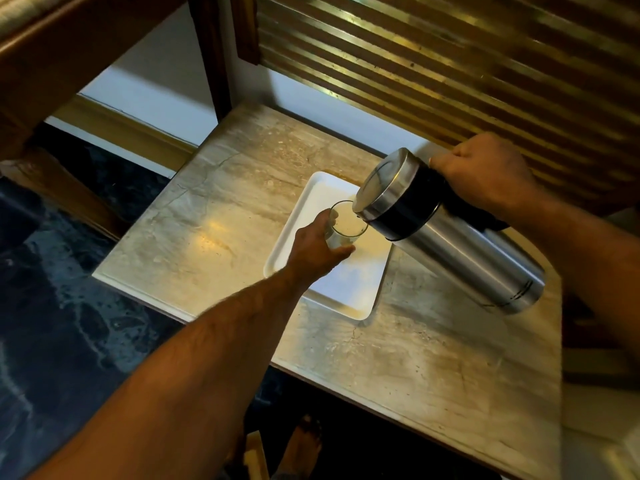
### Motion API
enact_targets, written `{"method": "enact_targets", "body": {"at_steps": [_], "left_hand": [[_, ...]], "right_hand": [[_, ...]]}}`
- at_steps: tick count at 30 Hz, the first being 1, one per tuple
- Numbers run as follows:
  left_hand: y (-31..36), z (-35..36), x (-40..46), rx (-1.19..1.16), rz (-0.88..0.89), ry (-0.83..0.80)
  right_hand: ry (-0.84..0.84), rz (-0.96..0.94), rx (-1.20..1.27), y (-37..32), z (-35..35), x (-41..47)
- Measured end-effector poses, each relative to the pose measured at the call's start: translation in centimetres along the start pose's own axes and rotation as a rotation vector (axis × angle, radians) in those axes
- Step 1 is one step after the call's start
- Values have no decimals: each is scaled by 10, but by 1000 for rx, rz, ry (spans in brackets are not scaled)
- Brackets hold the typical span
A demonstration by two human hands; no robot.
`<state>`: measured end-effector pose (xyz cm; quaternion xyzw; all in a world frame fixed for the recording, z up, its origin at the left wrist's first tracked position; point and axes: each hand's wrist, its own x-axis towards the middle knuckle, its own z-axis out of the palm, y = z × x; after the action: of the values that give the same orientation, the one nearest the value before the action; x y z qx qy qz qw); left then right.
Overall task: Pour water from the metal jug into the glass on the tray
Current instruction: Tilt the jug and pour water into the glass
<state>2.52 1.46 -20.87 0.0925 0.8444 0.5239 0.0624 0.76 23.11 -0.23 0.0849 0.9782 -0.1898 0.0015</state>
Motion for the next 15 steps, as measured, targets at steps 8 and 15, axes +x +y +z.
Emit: {"method": "enact_targets", "body": {"at_steps": [8,15], "left_hand": [[2,-1,4,19,-11,-33],[7,0,11,23,5,-114]], "right_hand": [[-9,-118,-216,-15,0,1],[2,-110,-257,-14,1,0]]}}
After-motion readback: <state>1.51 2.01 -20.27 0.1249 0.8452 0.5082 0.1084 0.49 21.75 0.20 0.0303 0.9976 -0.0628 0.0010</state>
